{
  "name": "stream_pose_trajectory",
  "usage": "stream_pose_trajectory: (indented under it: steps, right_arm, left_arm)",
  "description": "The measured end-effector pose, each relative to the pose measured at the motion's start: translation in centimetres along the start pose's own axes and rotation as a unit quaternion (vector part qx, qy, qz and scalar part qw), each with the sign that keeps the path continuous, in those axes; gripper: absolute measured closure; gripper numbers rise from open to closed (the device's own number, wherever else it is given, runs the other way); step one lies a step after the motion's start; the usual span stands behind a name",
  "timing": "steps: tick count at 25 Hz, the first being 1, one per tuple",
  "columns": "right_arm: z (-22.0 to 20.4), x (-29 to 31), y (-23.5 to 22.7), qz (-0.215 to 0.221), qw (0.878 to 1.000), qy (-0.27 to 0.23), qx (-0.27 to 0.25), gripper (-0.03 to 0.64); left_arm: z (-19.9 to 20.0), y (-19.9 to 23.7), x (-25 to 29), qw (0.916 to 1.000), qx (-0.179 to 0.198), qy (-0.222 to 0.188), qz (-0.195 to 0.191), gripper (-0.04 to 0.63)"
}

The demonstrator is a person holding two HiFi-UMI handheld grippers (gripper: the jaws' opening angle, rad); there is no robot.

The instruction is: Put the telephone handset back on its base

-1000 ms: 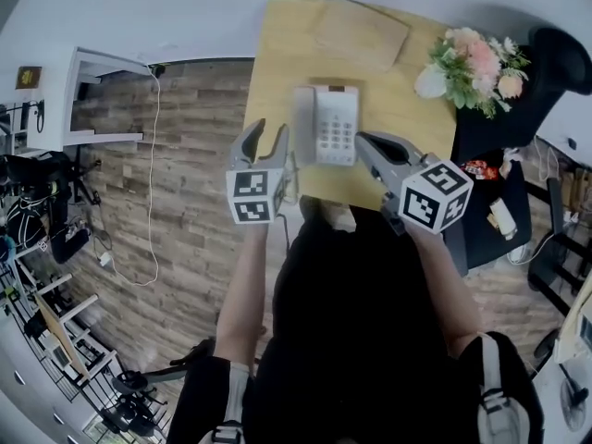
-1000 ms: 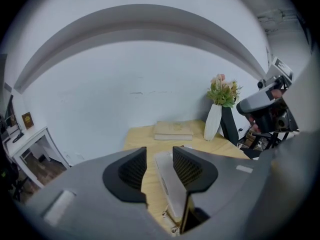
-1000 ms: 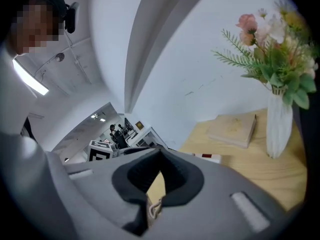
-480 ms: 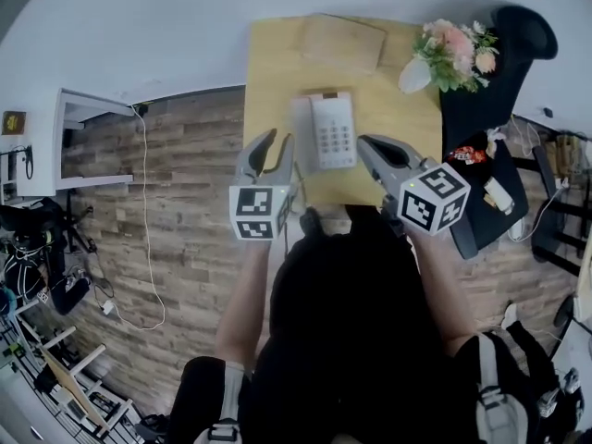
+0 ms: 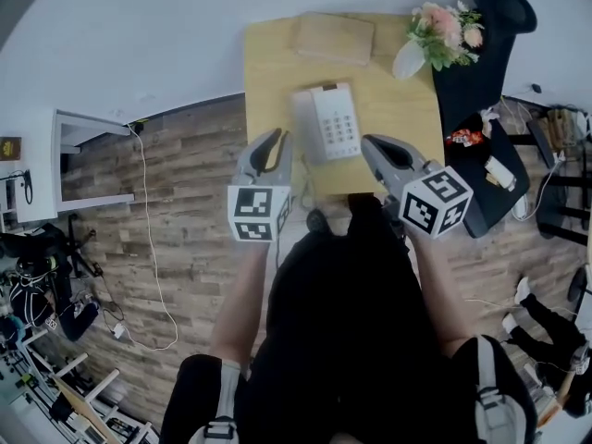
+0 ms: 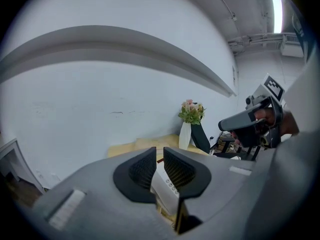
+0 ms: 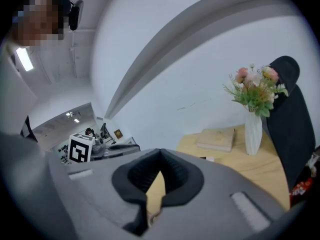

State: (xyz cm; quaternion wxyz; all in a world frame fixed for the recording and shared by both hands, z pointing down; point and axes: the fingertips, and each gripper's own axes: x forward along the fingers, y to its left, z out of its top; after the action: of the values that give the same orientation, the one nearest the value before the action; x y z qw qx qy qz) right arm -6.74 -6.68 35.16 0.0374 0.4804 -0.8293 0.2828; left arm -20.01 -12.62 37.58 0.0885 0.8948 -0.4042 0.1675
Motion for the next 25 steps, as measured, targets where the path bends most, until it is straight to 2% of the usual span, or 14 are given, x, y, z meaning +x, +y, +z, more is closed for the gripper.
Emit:
stream_pose_trajectory:
  steps: [14, 25]
  right_arm:
    - [-1.0, -2.5, 2.4, -0.03, 0.999, -0.006, -0.033, 0.617]
    - [-2.0, -4.1, 2.9, -0.041, 0.998, -0.001, -0.057, 0.617]
  left_arm:
    - [0.9, -0.5, -3.9, 0.9997, 0.001, -0.023, -0.008, 0.584]
    - [0.3, -1.9, -5.1, 0.9996, -0.011, -0.024, -0.013, 0.584]
